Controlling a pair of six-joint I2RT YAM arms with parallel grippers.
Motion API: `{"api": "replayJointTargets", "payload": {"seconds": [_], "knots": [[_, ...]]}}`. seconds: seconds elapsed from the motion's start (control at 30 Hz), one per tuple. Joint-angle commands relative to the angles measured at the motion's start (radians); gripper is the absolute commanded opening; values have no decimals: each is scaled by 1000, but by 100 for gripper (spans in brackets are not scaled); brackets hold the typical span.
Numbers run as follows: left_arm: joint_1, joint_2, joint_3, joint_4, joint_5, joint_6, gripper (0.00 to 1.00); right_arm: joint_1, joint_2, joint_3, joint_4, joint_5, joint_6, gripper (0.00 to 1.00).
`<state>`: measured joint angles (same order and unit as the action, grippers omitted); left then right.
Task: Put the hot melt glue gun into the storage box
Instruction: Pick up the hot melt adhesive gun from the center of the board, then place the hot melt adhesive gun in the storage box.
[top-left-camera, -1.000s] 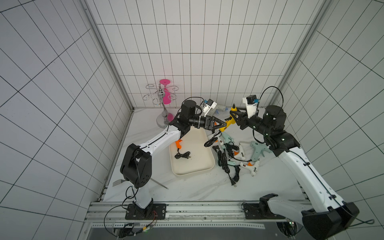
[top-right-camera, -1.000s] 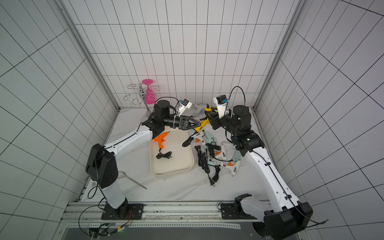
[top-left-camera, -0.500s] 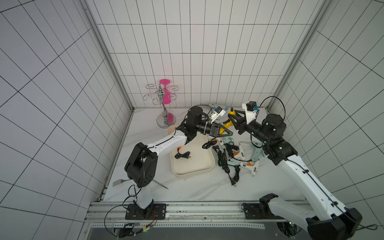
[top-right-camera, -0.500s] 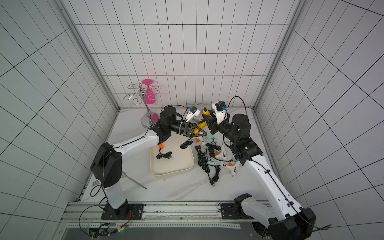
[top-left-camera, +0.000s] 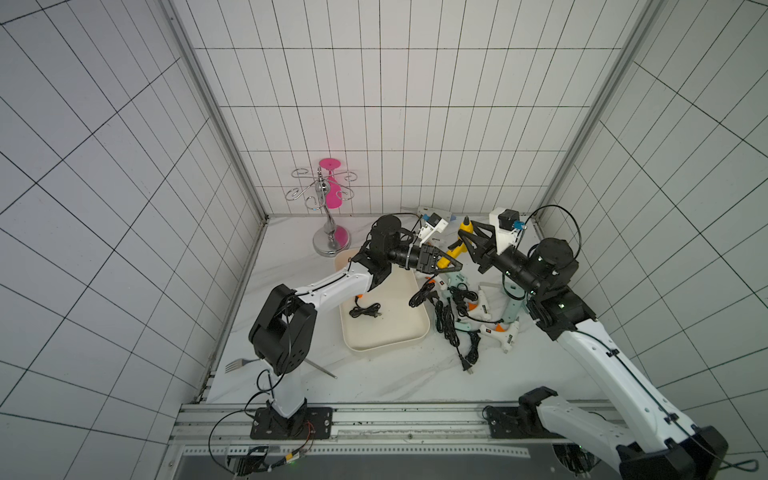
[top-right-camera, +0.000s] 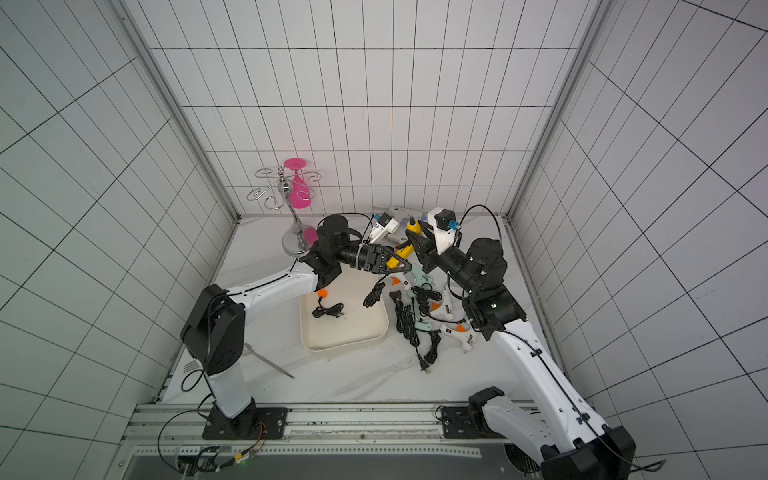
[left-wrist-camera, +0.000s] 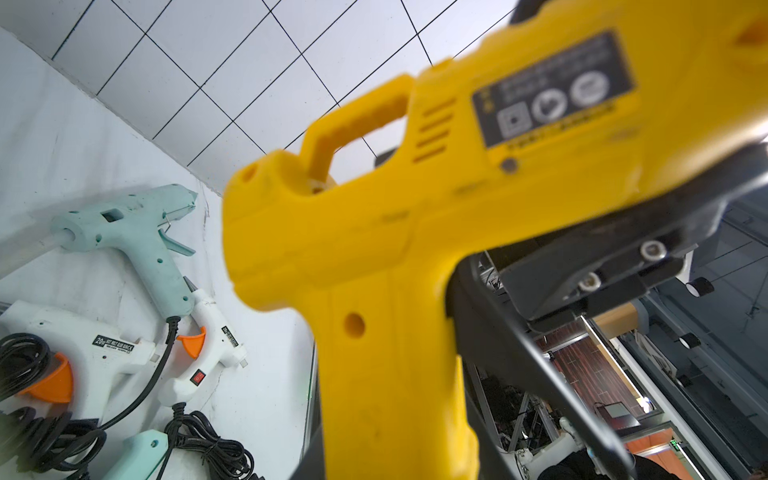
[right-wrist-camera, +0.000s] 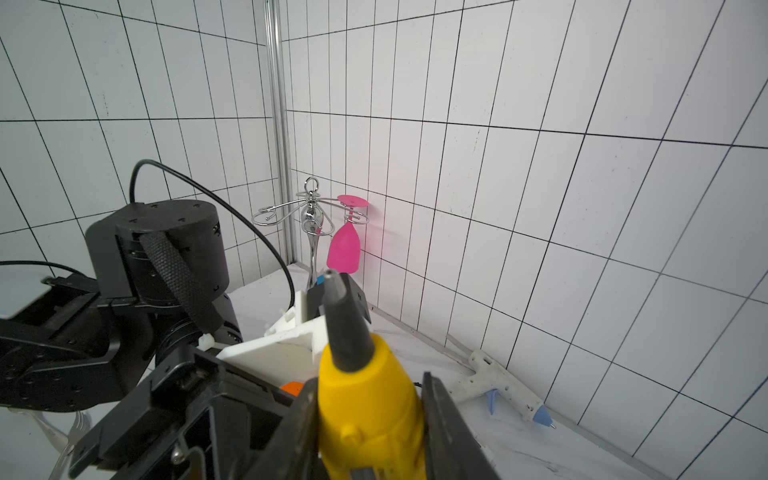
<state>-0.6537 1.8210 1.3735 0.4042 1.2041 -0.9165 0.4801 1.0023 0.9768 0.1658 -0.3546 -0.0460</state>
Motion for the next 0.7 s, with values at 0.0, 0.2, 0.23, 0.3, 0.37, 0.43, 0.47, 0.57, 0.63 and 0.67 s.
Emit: {"api": "replayJointTargets", "payload": {"seconds": [0.0,0.2,0.23,0.3,0.37,0.43,0.47,0.57,0.63,0.67], "knots": [[12,-40,-5,-93,-42,99,16,9,-10,-14,-5,-8,-3,42],[48,-166,43,-745,-367,541,11,6,-78,-12,-36,215,49,96],[63,-188,32,-792,-427,554,11,5,-99,-22,-28,246,54,98],[84,-241,-4,-846,-545,564,10,2,-130,-34,-30,304,67,100],[86,-293,-41,-910,-758,572,11,-6,-131,-20,-82,343,78,100],[76,-312,-54,-1016,-1025,569,12,-15,-101,18,-178,382,98,100],[75,-307,-56,-1061,-1114,549,12,-16,-87,31,-214,393,109,100],[76,-251,-40,-1198,-1358,464,12,-18,-49,34,-273,381,155,100],[64,-194,-23,-1270,-1510,407,11,-18,-37,17,-279,351,181,100],[57,-170,-27,-1276,-1576,383,11,-18,-33,10,-281,341,190,100]]}}
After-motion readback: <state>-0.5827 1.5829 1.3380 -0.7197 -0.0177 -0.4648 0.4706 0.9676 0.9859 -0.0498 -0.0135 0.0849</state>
